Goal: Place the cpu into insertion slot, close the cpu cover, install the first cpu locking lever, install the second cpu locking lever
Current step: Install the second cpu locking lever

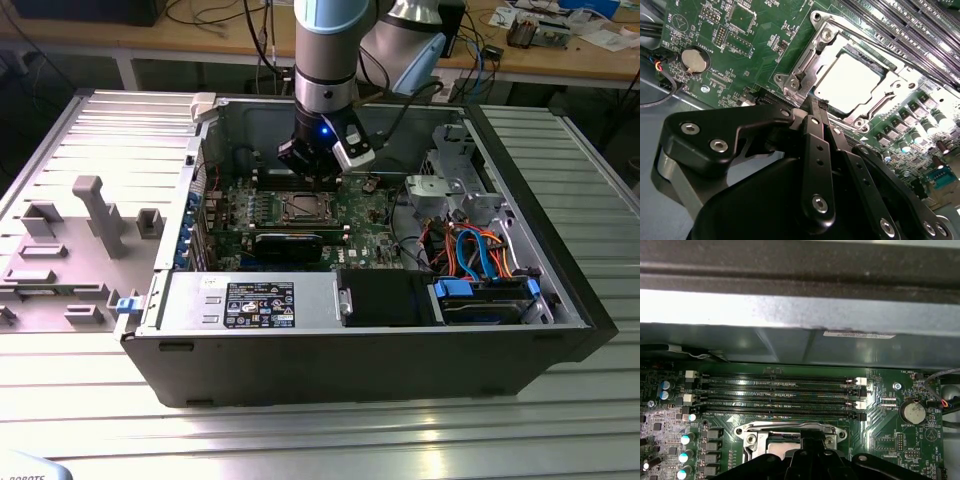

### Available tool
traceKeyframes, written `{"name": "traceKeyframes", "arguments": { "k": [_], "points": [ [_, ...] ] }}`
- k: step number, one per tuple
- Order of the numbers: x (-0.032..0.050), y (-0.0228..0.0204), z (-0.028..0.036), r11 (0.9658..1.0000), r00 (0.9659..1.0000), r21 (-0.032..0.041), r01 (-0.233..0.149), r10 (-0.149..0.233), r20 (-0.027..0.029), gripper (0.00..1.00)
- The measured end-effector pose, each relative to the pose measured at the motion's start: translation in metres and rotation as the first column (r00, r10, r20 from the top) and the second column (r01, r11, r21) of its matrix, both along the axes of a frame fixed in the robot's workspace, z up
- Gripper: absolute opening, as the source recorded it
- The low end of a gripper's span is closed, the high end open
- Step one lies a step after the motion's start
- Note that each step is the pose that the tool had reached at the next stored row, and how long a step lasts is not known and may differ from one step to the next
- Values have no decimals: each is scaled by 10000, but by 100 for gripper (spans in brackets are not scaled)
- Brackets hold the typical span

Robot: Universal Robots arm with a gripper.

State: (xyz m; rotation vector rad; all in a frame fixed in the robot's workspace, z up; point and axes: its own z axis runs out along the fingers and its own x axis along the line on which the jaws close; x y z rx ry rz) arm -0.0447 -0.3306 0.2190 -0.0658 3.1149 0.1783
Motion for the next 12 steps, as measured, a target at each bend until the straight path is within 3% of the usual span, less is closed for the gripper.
{"name": "traceKeyframes", "arguments": {
  "k": [5,9,12],
  "points": [
    [0,0,102,10000,10000,0,-1,1,0,11],
    [1,0,117,10000,10000,8,-1,1,2,11],
    [0,-27,118,10000,10000,27,-1,1,0,11]
  ]
}}
